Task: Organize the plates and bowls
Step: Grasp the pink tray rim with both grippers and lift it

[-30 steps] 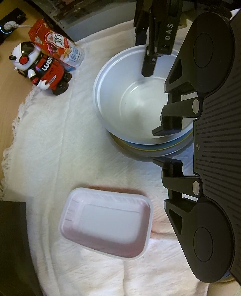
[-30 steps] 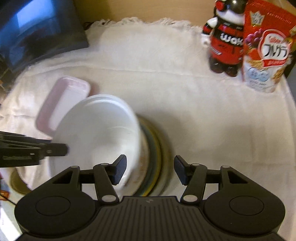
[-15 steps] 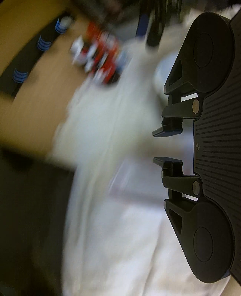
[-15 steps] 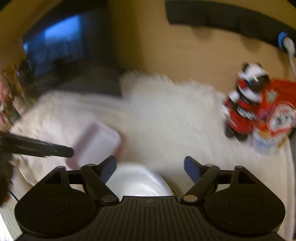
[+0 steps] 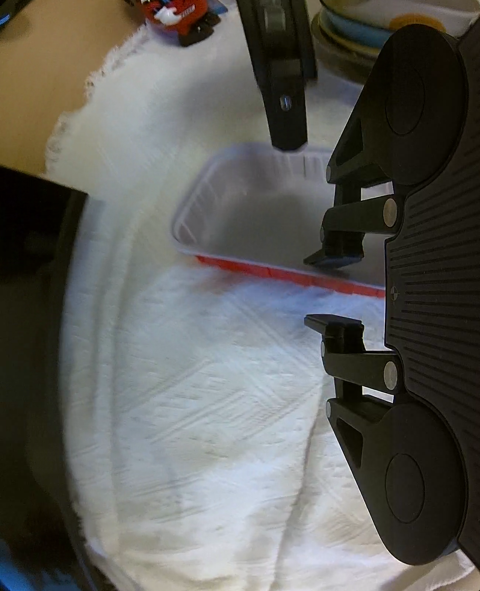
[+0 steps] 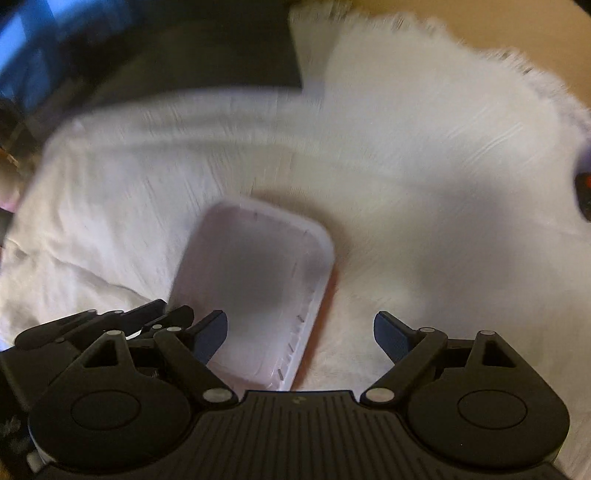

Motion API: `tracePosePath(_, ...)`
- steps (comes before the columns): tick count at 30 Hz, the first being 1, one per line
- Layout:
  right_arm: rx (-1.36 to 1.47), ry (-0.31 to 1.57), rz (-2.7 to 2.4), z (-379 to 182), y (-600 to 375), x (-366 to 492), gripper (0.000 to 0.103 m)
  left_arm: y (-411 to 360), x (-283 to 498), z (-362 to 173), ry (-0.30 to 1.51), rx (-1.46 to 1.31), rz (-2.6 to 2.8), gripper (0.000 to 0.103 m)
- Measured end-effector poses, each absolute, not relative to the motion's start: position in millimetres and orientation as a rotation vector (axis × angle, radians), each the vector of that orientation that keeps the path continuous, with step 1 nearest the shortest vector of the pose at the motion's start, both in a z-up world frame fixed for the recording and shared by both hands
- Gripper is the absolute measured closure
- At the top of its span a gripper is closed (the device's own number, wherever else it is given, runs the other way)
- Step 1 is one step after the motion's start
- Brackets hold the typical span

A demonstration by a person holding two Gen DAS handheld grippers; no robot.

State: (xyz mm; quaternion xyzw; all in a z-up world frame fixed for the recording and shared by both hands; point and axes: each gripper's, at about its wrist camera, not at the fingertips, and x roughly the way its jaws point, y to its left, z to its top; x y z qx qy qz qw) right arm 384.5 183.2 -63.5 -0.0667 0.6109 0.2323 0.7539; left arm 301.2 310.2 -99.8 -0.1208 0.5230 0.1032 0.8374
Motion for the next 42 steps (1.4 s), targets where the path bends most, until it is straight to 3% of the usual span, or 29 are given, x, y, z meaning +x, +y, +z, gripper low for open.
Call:
tracePosePath(6,-0.161,1.46,0.426,-107.3,203.2,392.6,0.04,330.8,296.8,-115.2,1.119,-0.302,0.183,0.071)
tracePosePath(11,-0.126,1.534,0.423,-127.6,208.2,387.2,0.068,347.9,294.6,-121.9,1.097,-0.429,0.081,0.077)
tracePosePath(16,-0.094,1.499,0.453,-113.6,205.0,368.3,0.069,351.1,286.6,-113.1,1.087,-0.459,0.052,0.081)
tracePosePath(23,-0.158,1.301,0.526,-40.0,189.1,336.7,0.069,349.2,273.5,-60.8,0.987,-0.54,-0.032,0.084)
tracePosePath(32,-0.135,1.11,0.556,56.0,103.2,308.5,0.068,273.0,256.2,12.2,0.897,-0.47,-0.184,0.082)
tracePosePath(42,-0.095,1.037,0.563,54.9,-1.2,272.0,0.068,168.9,235.7,10.2,0.958,-0.355,-0.225,0.082)
